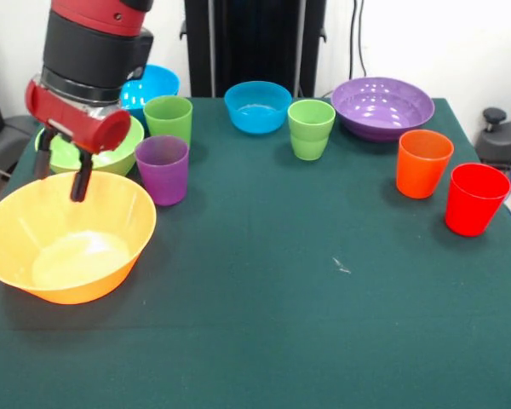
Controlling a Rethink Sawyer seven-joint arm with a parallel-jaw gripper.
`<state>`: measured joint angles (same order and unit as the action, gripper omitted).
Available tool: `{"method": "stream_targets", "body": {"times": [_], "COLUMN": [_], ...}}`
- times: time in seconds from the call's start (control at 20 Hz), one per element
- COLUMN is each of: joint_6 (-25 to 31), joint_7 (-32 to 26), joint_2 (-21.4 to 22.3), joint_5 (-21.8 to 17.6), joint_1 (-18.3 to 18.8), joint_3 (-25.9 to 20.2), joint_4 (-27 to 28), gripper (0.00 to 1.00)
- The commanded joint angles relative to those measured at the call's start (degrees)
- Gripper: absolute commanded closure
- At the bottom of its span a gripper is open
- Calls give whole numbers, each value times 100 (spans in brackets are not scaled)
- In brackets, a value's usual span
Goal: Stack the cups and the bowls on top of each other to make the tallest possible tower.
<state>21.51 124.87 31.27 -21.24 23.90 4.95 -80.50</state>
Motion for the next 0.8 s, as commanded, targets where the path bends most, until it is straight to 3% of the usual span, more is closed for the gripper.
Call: {"method": "stream_targets", "body": {"times": [0.05, 0.55, 0.8], "joint_6": [-185, -130, -59], "joint_7": [-150, 270, 299], "joint_2": [-520, -742, -722], "joint_5": [-514, -239, -58], "joint_1": [-349, -799, -918], "joint_3": [-117, 311, 317], "joint_4": [844, 1144, 1136], "gripper": [0, 0, 0]}}
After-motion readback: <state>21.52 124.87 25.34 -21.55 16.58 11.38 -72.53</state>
